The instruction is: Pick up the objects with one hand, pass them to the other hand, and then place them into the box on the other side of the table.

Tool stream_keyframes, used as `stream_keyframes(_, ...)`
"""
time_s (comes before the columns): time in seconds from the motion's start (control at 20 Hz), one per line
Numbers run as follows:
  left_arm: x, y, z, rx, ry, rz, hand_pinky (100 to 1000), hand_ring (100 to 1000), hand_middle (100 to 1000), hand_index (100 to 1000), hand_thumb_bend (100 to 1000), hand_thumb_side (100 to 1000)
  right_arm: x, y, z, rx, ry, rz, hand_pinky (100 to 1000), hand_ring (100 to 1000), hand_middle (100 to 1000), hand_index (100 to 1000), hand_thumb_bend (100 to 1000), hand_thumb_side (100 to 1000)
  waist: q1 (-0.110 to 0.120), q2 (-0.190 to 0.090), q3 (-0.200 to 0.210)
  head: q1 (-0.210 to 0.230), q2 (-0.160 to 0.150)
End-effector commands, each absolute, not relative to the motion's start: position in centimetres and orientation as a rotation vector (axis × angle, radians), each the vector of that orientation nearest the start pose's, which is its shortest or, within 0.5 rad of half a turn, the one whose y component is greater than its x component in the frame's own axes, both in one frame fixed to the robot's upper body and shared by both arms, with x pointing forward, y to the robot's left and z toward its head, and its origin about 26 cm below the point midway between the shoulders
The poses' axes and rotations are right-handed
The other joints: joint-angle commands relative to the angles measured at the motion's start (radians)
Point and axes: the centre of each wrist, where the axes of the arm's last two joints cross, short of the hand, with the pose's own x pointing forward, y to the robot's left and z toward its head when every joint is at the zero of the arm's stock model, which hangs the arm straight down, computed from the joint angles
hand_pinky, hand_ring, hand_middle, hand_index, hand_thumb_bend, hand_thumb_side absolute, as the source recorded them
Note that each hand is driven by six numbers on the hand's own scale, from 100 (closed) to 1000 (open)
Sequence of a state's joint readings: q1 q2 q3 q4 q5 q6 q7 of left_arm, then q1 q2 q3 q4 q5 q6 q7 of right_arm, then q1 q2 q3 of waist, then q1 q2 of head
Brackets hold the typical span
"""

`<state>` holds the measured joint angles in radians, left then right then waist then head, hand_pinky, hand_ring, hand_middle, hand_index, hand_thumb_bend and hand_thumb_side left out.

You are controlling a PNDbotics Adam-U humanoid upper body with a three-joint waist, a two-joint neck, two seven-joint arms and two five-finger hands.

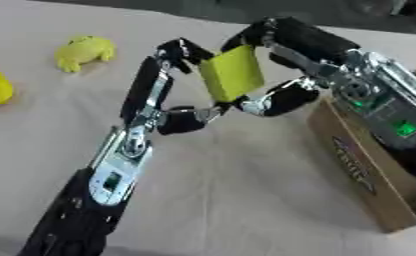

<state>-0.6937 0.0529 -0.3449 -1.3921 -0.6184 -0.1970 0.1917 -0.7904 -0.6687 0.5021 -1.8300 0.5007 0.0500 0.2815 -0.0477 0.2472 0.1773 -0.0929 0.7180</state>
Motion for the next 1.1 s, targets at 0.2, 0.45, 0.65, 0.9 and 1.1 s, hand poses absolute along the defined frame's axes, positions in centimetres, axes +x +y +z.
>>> stream_keyframes(0.2, 39.5, 10.6, 15.8, 0.487, -2.328, -0.916, 654, 750, 726, 806, 999, 136, 31.5, -18.7, 28.9, 0.925, 2.589, -2.191, 893, 641, 526, 689, 100, 387, 0.012, -0.031, -0.012, -0.002, 0.004)
stream_keyframes(0.45, 40.2, 12.7, 15.8, 0.576, -2.265, -0.972, 670, 760, 726, 809, 1000, 135, 30.7, -19.3, 29.4, 0.934, 2.601, -2.195, 893, 643, 529, 695, 100, 353, 0.02, -0.038, -0.021, -0.005, 0.009)
stream_keyframes(0.65, 40.8, 16.3, 15.5, 0.664, -2.172, -0.975, 666, 754, 717, 804, 985, 177, 30.1, -21.5, 30.0, 1.007, 2.713, -2.118, 901, 658, 547, 710, 100, 255, 0.026, -0.043, -0.031, -0.008, 0.013)
stream_keyframes(0.9, 40.6, 21.3, 16.1, 0.768, -2.092, -0.937, 664, 748, 710, 796, 960, 191, 30.0, -25.7, 29.8, 1.086, 3.004, -1.929, 908, 680, 586, 750, 100, 174, 0.036, -0.039, -0.037, -0.032, 0.01)
stream_keyframes(1.1, 39.6, 24.7, 17.6, 0.868, -2.068, -0.885, 655, 740, 705, 791, 947, 188, 29.4, -29.2, 29.2, 1.22, 3.162, -1.833, 910, 702, 612, 775, 100, 198, 0.039, -0.033, -0.042, -0.052, 0.008)
